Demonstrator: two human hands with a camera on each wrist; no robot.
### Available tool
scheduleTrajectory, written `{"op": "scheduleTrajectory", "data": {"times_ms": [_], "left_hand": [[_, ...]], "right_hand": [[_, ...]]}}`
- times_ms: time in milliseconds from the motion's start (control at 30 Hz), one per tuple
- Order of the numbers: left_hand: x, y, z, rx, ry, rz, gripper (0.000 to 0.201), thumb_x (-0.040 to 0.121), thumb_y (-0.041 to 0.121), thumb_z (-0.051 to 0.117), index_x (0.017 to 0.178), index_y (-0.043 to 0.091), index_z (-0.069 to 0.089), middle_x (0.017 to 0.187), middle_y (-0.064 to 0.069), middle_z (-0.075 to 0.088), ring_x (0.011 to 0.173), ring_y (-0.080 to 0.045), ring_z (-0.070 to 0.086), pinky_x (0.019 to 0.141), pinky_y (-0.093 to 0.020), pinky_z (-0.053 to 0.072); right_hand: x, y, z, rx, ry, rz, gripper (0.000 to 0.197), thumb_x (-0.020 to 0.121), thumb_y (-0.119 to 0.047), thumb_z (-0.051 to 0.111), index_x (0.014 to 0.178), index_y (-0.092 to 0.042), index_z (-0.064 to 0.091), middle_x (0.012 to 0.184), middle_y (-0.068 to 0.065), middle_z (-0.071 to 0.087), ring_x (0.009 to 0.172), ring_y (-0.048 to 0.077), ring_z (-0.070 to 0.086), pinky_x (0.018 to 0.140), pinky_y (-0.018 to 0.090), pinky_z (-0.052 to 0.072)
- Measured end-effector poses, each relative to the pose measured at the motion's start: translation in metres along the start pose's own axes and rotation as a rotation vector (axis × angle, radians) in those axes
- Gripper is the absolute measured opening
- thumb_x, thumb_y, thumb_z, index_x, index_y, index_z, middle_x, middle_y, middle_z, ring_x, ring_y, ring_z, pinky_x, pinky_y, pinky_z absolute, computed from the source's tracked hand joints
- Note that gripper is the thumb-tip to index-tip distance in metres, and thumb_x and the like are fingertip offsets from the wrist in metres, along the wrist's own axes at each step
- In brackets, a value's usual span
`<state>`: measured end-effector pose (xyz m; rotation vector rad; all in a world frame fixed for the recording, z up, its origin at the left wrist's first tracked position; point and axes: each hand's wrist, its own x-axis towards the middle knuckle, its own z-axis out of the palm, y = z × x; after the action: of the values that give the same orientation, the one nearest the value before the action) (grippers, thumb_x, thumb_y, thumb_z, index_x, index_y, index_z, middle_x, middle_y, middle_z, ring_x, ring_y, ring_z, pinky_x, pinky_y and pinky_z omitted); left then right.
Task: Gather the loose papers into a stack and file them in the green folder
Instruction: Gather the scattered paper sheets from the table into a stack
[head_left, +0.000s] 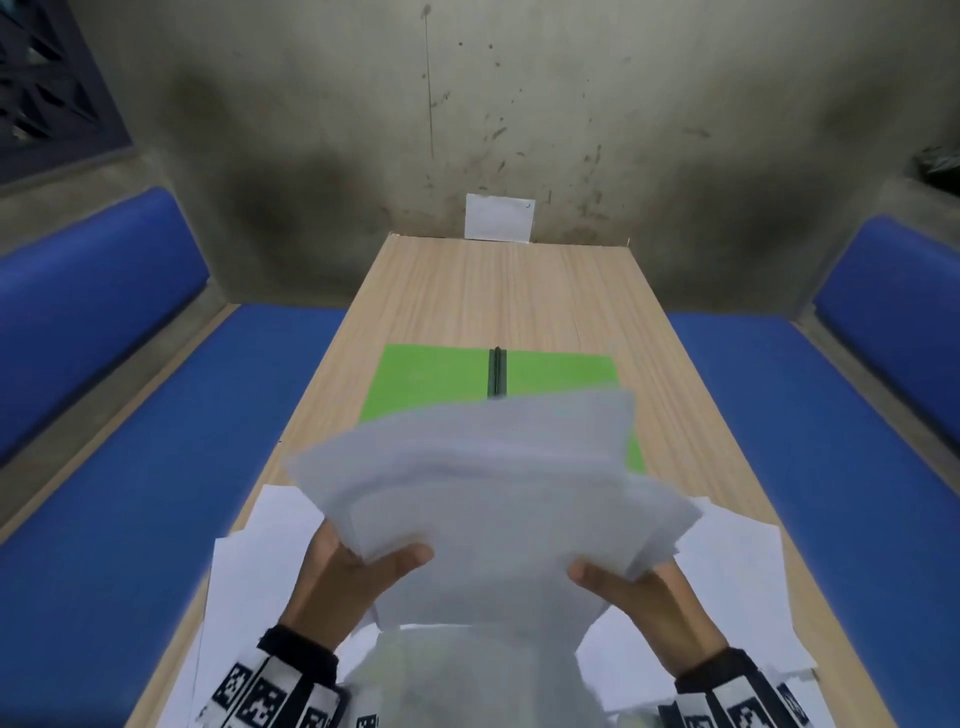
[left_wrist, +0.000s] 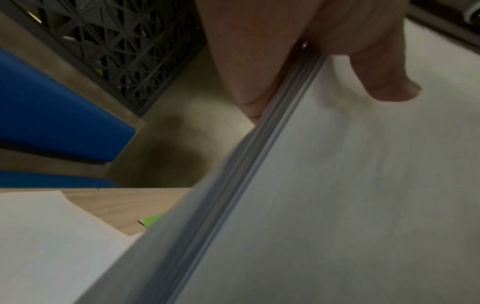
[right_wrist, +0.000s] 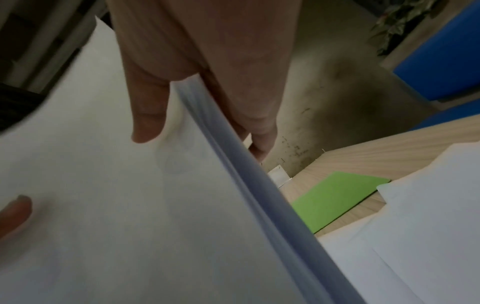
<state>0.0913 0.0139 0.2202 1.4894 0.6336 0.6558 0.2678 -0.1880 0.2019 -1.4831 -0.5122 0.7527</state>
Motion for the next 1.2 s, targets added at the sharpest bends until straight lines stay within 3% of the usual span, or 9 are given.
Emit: {"op": "scheduleTrajectory", "data": {"times_ms": [167, 400, 467, 567, 700, 867, 967, 1066, 1200], "left_hand": [[-0.003, 0.007, 0.006, -0.069, -0.041, 0.048, 0.054, 0.045, 0.031, 0.085, 0.094, 0.019, 0.064, 0.079, 0.009, 0.076, 0.074, -0.010, 0.070, 0.060, -0.012, 0.053], [0.000, 0.024, 0.024, -0.133, 0.091, 0.192, 0.052, 0.045, 0.076, 0.068, 0.071, 0.031, 0.072, 0.064, 0.012, 0.069, 0.062, 0.001, 0.061, 0.060, -0.010, 0.049], [0.005, 0.025, 0.028, -0.152, 0.214, 0.150, 0.044, 0.058, 0.063, 0.070, 0.061, 0.019, 0.067, 0.059, 0.001, 0.059, 0.062, -0.015, 0.054, 0.059, -0.024, 0.046], [0.013, 0.019, 0.029, -0.112, 0.334, 0.086, 0.030, 0.085, 0.022, 0.062, 0.056, 0.015, 0.057, 0.063, -0.009, 0.048, 0.063, -0.022, 0.044, 0.059, -0.028, 0.038], [0.019, 0.014, 0.016, -0.167, 0.362, 0.104, 0.017, 0.081, 0.027, 0.052, 0.070, 0.021, 0.062, 0.079, 0.003, 0.060, 0.079, -0.020, 0.054, 0.069, -0.026, 0.046], [0.015, -0.019, -0.008, -0.035, 0.061, 0.216, 0.084, 0.064, 0.079, 0.046, 0.111, 0.011, 0.061, 0.107, 0.000, 0.069, 0.105, -0.011, 0.062, 0.088, -0.025, 0.051], [0.006, -0.041, -0.006, 0.025, 0.023, 0.004, 0.050, 0.047, 0.043, 0.071, 0.091, 0.021, 0.062, 0.072, 0.015, 0.075, 0.084, -0.019, 0.066, 0.063, -0.017, 0.053], [0.004, -0.056, -0.001, 0.075, 0.060, -0.170, 0.031, 0.058, 0.012, 0.085, 0.076, 0.025, 0.063, 0.063, 0.024, 0.071, 0.072, -0.015, 0.066, 0.054, -0.020, 0.052], [0.011, -0.037, -0.004, -0.013, 0.017, -0.180, 0.019, 0.050, 0.010, 0.080, 0.064, 0.021, 0.073, 0.065, 0.008, 0.075, 0.062, -0.008, 0.069, 0.053, -0.018, 0.056]], "right_hand": [[0.005, -0.008, 0.009, 0.069, -0.006, -0.120, 0.073, 0.045, -0.033, 0.092, 0.111, -0.018, 0.064, 0.105, 0.003, 0.075, 0.096, 0.016, 0.070, 0.075, 0.021, 0.056], [0.016, -0.035, 0.031, 0.214, 0.154, -0.242, 0.044, 0.060, -0.060, 0.074, 0.080, -0.021, 0.071, 0.076, -0.010, 0.071, 0.073, 0.006, 0.064, 0.063, 0.014, 0.051], [0.023, -0.035, 0.035, 0.184, 0.232, -0.225, 0.020, 0.079, -0.035, 0.069, 0.068, -0.019, 0.069, 0.064, -0.012, 0.067, 0.071, 0.009, 0.059, 0.066, 0.019, 0.047], [0.030, -0.030, 0.035, 0.106, 0.286, -0.218, 0.024, 0.087, -0.014, 0.065, 0.063, -0.020, 0.063, 0.058, -0.016, 0.063, 0.061, -0.002, 0.057, 0.061, 0.007, 0.045], [0.030, -0.026, 0.030, 0.156, 0.221, -0.180, 0.012, 0.080, -0.030, 0.070, 0.076, -0.021, 0.064, 0.078, -0.007, 0.064, 0.073, 0.004, 0.058, 0.064, 0.007, 0.047], [0.024, 0.002, 0.020, 0.004, -0.047, -0.061, 0.052, 0.058, -0.032, 0.084, 0.105, -0.018, 0.067, 0.101, 0.001, 0.076, 0.094, 0.014, 0.071, 0.075, 0.019, 0.056], [0.027, 0.020, 0.019, 0.005, -0.017, 0.101, 0.051, 0.050, -0.028, 0.088, 0.097, -0.018, 0.071, 0.103, 0.011, 0.076, 0.101, 0.029, 0.069, 0.081, 0.033, 0.057], [0.028, 0.026, 0.020, 0.015, -0.007, 0.130, 0.037, 0.059, -0.015, 0.081, 0.095, -0.017, 0.072, 0.102, 0.014, 0.075, 0.100, 0.032, 0.069, 0.085, 0.040, 0.056], [0.028, 0.013, 0.021, 0.083, -0.006, 0.028, 0.030, 0.063, -0.005, 0.079, 0.091, -0.014, 0.073, 0.095, 0.011, 0.076, 0.089, 0.024, 0.071, 0.077, 0.033, 0.059]]}}
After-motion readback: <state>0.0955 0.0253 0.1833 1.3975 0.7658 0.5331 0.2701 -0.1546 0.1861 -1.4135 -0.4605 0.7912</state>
